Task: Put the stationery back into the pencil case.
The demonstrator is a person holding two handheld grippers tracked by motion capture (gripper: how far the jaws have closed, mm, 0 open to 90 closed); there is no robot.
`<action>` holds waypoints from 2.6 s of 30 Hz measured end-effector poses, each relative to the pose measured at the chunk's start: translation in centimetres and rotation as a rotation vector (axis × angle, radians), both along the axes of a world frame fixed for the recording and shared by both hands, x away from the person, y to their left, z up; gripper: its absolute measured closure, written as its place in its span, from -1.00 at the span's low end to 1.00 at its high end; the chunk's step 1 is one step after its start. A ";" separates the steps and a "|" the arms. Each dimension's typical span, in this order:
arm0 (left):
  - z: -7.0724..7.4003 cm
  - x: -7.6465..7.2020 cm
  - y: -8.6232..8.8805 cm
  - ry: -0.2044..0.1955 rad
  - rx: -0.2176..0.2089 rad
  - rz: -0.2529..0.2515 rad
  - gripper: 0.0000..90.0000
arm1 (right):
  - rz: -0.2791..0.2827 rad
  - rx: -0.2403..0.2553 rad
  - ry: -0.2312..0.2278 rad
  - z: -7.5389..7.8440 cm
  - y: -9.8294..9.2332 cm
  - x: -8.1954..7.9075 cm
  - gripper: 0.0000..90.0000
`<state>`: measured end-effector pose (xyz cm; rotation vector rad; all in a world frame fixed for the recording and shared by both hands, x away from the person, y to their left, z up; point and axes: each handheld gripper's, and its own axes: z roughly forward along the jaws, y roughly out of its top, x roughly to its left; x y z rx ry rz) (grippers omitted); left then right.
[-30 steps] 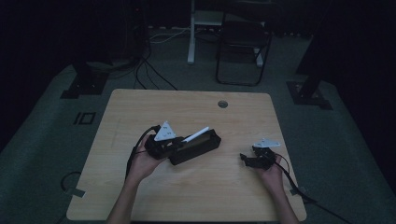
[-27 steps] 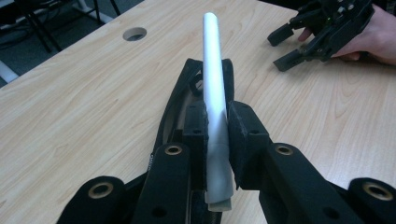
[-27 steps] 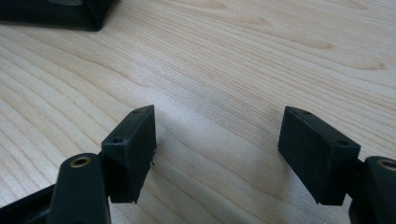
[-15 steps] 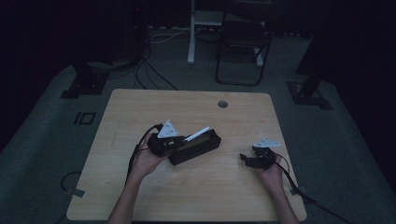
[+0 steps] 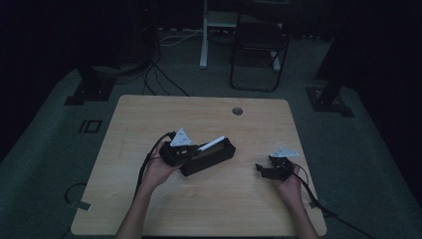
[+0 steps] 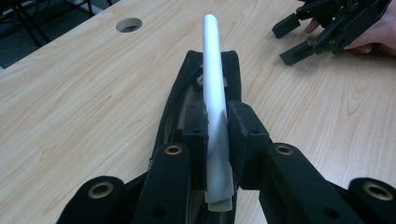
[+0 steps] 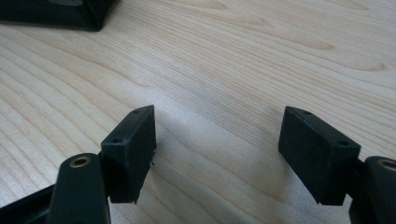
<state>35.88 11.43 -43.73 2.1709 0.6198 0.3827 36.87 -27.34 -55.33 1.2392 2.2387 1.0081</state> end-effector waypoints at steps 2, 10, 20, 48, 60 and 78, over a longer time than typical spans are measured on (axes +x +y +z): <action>-0.1 0.1 0.1 0.002 0.002 0.001 0.74 | -0.001 0.001 0.002 0.0 0.0 0.0 -0.39; -0.6 0.4 0.1 0.014 0.006 0.001 0.74 | 0.000 0.001 0.002 0.0 0.0 0.0 -0.39; -1.1 0.7 -0.2 0.026 0.018 -0.001 0.74 | -0.001 0.002 0.002 0.0 0.0 0.0 -0.39; -2.5 2.0 -1.2 0.076 0.062 -0.010 0.74 | 0.001 0.000 0.002 0.0 0.0 0.0 -0.39; -2.9 2.2 -1.7 0.084 0.072 -0.014 0.71 | 0.001 0.000 0.002 0.0 0.0 0.0 -0.39; -1.2 1.6 2.7 0.034 0.050 0.089 0.13 | 0.002 -0.001 0.002 0.0 0.0 0.0 -0.39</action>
